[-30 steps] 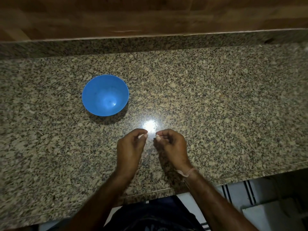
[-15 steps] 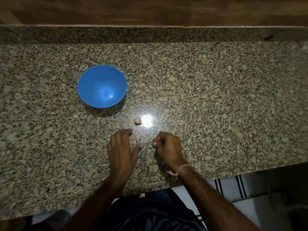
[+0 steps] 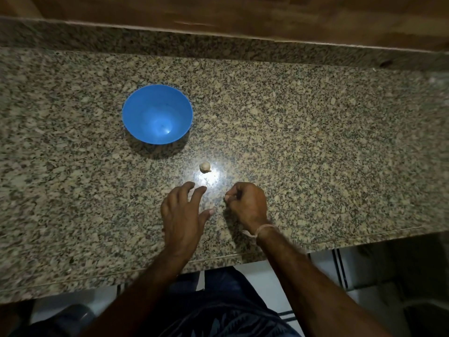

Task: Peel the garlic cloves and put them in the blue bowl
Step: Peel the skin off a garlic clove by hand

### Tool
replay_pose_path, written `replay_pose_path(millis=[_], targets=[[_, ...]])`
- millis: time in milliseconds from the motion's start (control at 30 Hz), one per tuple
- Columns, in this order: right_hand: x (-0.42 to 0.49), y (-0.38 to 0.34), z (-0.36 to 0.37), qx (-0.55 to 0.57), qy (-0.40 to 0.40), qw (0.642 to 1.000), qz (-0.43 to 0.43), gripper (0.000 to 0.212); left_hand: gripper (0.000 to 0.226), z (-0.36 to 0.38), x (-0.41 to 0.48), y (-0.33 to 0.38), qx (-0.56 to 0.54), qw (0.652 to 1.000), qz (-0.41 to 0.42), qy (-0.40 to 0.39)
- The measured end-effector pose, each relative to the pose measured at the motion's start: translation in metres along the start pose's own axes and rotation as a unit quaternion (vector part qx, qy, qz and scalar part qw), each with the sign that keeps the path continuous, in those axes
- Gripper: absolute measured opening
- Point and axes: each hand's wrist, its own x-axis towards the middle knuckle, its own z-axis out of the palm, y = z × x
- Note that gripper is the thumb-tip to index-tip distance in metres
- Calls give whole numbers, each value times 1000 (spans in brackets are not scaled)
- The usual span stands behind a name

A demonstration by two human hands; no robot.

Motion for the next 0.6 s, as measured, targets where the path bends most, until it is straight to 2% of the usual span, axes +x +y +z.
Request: replay_pose_path(millis=[100, 167, 233, 300, 333, 400, 500, 567, 600], targets=[[-7, -4, 4, -31, 17, 999, -12, 30, 58, -3, -1, 1, -4, 1000, -2, -2], [-9, -4, 5, -16, 12, 1000, 1, 25, 48, -5, 1, 5, -31, 999, -4, -5], [-8, 1, -1, 144, -28, 988, 51, 15, 29, -9, 4, 13, -129, 991, -24, -17], [-13, 6, -11, 354, -92, 923, 118, 4, 11, -14, 8, 25, -284, 954, -89, -45], [-18, 5, -15, 421, -117, 889, 137, 5, 7, -16, 10, 32, -344, 928, -126, -63], [-28, 1, -18, 473, -137, 856, 161, 15, 8, -21, 13, 40, -391, 904, -154, -72], [-37, -6, -18, 520, -138, 827, 163, 15, 14, -31, 14, 45, -400, 902, -153, -53], [-38, -8, -20, 518, -136, 835, 127, 15, 16, -38, 15, 49, -397, 905, -150, -34], [-38, -8, -21, 485, -125, 861, 85, 13, 17, -39, 14, 51, -390, 908, -148, -29]])
